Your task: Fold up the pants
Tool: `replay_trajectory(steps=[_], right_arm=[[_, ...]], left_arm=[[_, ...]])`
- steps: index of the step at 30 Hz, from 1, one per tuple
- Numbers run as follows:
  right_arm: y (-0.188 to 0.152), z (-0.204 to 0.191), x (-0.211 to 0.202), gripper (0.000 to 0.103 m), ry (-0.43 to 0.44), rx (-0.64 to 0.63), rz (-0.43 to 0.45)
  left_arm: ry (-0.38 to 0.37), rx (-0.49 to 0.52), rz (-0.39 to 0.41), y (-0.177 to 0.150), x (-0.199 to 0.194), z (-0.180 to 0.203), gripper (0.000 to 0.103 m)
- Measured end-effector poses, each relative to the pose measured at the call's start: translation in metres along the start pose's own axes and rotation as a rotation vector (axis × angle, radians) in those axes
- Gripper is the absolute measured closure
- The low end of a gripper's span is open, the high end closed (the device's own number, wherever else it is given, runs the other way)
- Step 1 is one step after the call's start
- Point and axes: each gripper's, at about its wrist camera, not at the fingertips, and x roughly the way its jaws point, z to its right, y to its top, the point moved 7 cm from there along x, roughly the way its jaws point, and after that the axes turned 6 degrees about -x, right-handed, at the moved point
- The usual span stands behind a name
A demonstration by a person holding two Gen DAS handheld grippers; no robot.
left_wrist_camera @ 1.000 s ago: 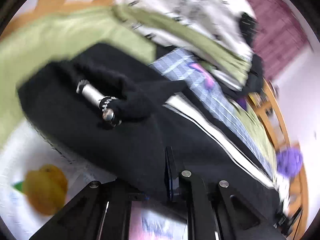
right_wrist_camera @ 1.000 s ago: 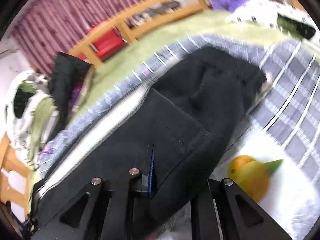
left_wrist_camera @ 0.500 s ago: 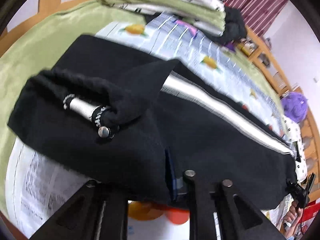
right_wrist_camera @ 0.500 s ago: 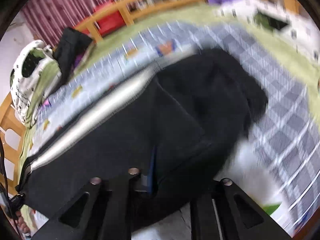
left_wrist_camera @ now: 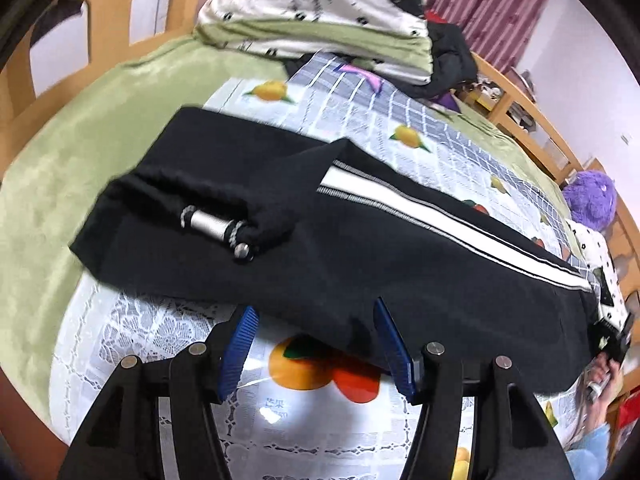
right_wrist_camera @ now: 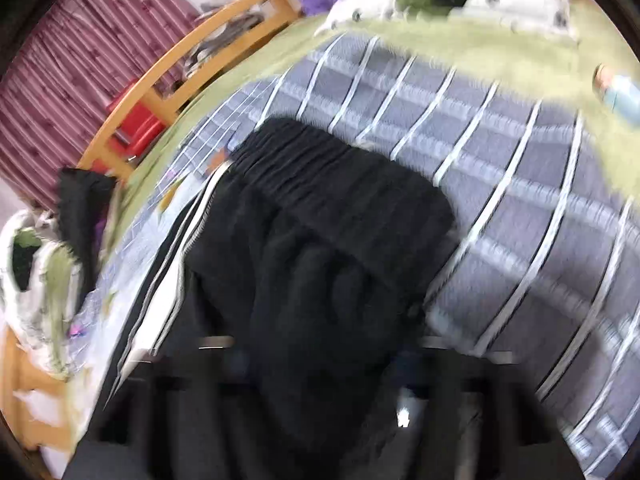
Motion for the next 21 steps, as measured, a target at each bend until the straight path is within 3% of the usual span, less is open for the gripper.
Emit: replay_trajectory(steps=[2,4,6,8,10,14,18,21], right_arm=[[0.019,-0.011,-0.027,0.068,0.062,-0.081,0.113],[0.026,-0.013,-0.046,0.068,0.047,-0.121,0.184],[0.024,-0.01,-0.037,0.061,-0.018,-0.157,0.147],[0.017,0.001,-0.02,0.06,-0.078,-0.197,0.028],[0.008,0.014,-0.023,0.06,-0.115,-0.204,-0.009],[-0.002,0.02,-0.061,0.056,-0.162,-0.241,0.024],[-0.016,0.008,-0.089,0.056,-0.193,-0.294,0.015],[-0.027,-0.007,-0.107,0.056,-0.19,-0.322,0.031]], left_arm=[[0.012,0.029,0.007,0.002,-0.003,0.006,0.046],[0.029,0.038,0.024,0.005,-0.003,0.008,0.045],[0.033,0.036,0.04,0.008,-0.002,0.008,0.044],[0.048,0.035,0.042,0.011,0.0,0.007,0.044],[0.036,0.042,0.052,0.013,-0.003,0.008,0.044],[0.092,0.085,0.12,0.024,-0.017,0.001,0.044],[0.028,0.05,0.125,0.029,-0.031,-0.006,0.04],[0.018,0.058,0.094,0.029,-0.012,-0.01,0.04]])
